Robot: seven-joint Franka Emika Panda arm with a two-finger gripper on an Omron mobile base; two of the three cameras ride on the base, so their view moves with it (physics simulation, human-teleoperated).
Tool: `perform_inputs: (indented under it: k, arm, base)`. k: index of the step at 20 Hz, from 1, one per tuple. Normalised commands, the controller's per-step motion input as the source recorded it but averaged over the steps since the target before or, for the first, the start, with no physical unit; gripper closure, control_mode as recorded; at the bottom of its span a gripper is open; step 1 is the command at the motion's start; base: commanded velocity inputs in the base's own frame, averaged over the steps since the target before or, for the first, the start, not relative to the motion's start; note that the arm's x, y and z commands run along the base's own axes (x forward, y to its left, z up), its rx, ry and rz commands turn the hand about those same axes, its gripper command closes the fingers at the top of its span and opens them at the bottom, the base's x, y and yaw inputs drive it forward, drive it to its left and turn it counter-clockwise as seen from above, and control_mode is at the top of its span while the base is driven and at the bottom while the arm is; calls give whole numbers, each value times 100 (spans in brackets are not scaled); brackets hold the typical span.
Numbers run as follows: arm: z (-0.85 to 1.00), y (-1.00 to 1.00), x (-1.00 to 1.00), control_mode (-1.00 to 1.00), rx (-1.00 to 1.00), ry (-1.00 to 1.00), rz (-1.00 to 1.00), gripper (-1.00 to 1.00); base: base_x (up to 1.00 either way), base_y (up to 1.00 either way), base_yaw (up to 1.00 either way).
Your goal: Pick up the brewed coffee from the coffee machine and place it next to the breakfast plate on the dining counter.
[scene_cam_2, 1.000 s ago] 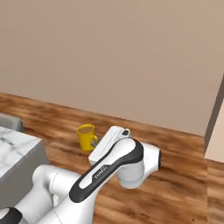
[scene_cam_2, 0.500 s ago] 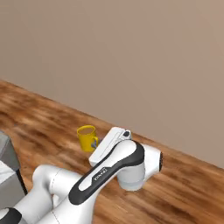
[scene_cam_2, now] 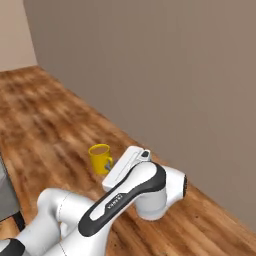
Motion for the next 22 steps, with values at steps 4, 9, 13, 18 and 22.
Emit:
perform_inputs:
  k: [4,9,13,18,22]
  arm:
    - [0,0,0,100,0,0,0,100]
    - [0,0,0,100,0,0,0,100]
    - [0,0,0,100,0,0,0,100]
    - [0,0,0,100,0,0,0,100]
    - [0,0,0,100,0,0,0,100]
  base:
    - [100,-5,60]
    - [100,-6,62]
    - [100,-8,63]
    - [100,-11,66]
    - [100,-14,62]
